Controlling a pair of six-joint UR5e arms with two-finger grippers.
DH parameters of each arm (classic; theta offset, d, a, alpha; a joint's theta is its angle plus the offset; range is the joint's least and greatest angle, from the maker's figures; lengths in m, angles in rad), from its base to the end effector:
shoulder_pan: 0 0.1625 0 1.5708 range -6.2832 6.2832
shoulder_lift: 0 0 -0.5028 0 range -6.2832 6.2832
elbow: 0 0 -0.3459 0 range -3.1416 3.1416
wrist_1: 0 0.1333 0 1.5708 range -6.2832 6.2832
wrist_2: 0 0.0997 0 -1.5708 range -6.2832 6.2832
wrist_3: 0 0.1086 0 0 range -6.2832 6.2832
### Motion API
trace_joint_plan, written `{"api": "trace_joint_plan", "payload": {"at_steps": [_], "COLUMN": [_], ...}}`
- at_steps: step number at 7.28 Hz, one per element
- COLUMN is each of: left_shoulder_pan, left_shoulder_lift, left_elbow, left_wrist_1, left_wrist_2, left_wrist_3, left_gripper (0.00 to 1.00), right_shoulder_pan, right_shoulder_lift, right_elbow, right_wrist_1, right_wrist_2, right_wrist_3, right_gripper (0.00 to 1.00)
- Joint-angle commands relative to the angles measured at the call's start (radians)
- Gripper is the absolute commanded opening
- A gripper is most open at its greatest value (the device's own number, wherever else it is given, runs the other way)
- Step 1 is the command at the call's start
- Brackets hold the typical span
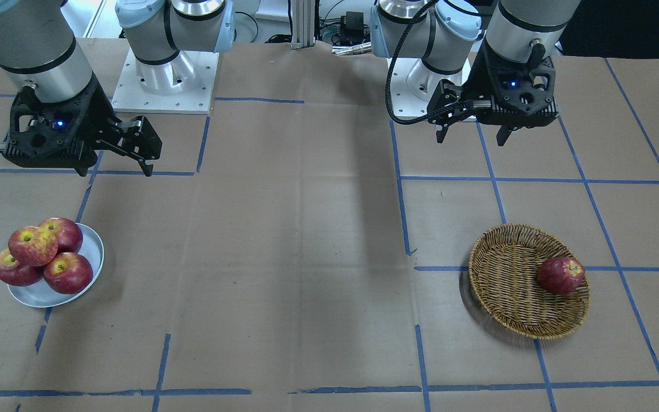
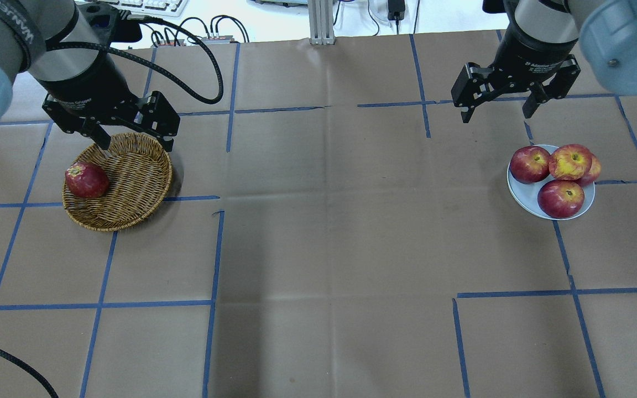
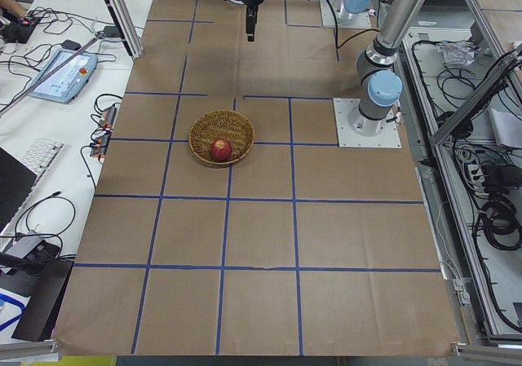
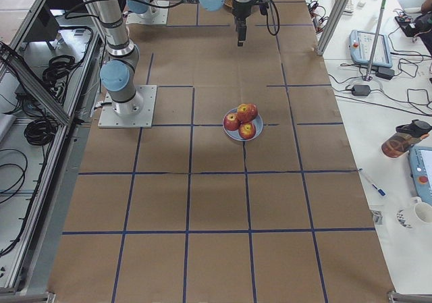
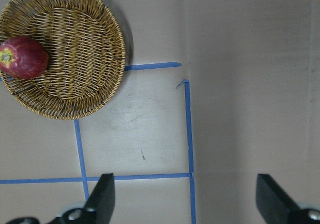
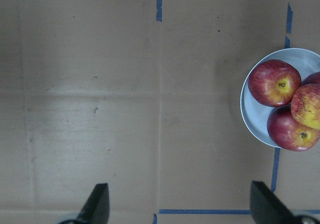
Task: Transfer apple from basket to plate
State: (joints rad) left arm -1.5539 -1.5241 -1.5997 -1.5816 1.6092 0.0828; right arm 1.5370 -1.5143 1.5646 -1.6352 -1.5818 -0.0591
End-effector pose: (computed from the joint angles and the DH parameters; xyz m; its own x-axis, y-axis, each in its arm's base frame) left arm -0.1220 -0.4250 0.5631 -0.9971 0.0656 -0.0388 0.0658 0.9978 -0.0038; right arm 0.1160 -0.4793 0.5399 -0.9996 -0.0251 0.0118 -0.0253 0.9996 -0.0134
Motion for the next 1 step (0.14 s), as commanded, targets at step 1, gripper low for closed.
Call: {"api": "trace_joint_plan", "payload": {"at_steps": [1], "left_shoulder_pan": [0.000], "left_shoulder_lift": [0.001], "left_elbow": [-0.002], "left_wrist_1": [0.000], "left_wrist_2": [0.000], "left_wrist_3": [0.000], "left_gripper": [0.99], "right_shoulder_pan": [0.000], "right_shoulder_lift": [0.005], "right_elbow": [0.002], "right_wrist_1": [0.000], "right_wrist_2": [0.000], "right_wrist_3": [-0.001], "right_gripper": [1.00]}}
